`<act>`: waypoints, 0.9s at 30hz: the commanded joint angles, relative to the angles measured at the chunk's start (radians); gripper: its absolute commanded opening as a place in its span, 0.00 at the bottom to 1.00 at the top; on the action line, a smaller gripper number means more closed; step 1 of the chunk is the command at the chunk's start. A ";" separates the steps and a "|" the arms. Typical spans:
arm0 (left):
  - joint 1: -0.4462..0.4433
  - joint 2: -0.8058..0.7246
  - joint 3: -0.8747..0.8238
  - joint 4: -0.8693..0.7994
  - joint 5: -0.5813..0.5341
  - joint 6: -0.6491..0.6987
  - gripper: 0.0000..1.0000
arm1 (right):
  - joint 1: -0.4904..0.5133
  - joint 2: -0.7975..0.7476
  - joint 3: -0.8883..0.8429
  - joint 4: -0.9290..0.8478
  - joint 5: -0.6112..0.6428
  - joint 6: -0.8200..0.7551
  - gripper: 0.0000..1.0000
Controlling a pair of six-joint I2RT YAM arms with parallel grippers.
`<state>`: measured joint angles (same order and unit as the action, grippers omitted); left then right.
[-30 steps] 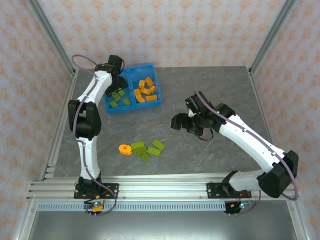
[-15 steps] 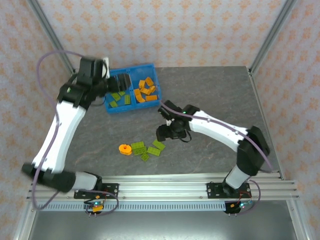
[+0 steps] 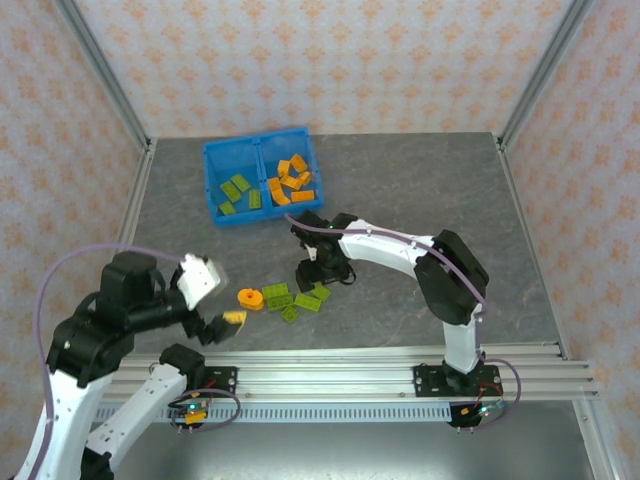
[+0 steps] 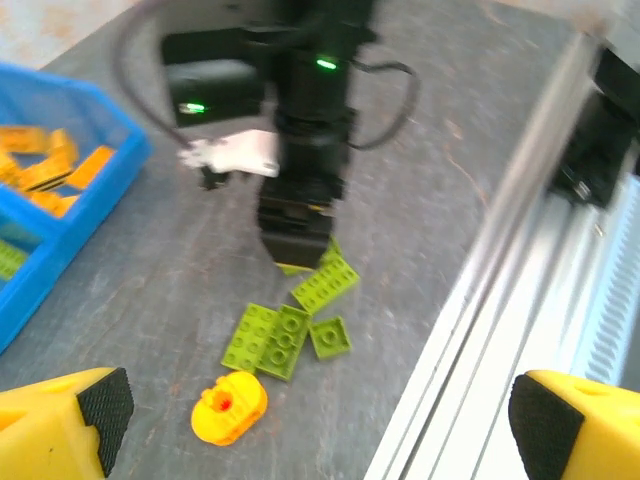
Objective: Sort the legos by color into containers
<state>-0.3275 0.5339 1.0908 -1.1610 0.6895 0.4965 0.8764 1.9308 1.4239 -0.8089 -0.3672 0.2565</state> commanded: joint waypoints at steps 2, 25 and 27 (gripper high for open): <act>-0.002 -0.046 -0.096 -0.036 0.148 0.139 1.00 | 0.006 0.048 0.045 0.013 -0.019 -0.019 0.67; -0.002 -0.124 -0.167 0.190 -0.076 0.105 1.00 | 0.043 0.040 0.165 -0.075 0.294 0.076 0.31; -0.002 -0.177 -0.179 0.256 -0.156 0.056 1.00 | 0.043 -0.010 0.219 -0.036 0.279 0.107 0.30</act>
<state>-0.3275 0.4213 0.9249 -1.0557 0.6872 0.6437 0.9192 2.0361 1.5448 -0.8669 -0.1261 0.3149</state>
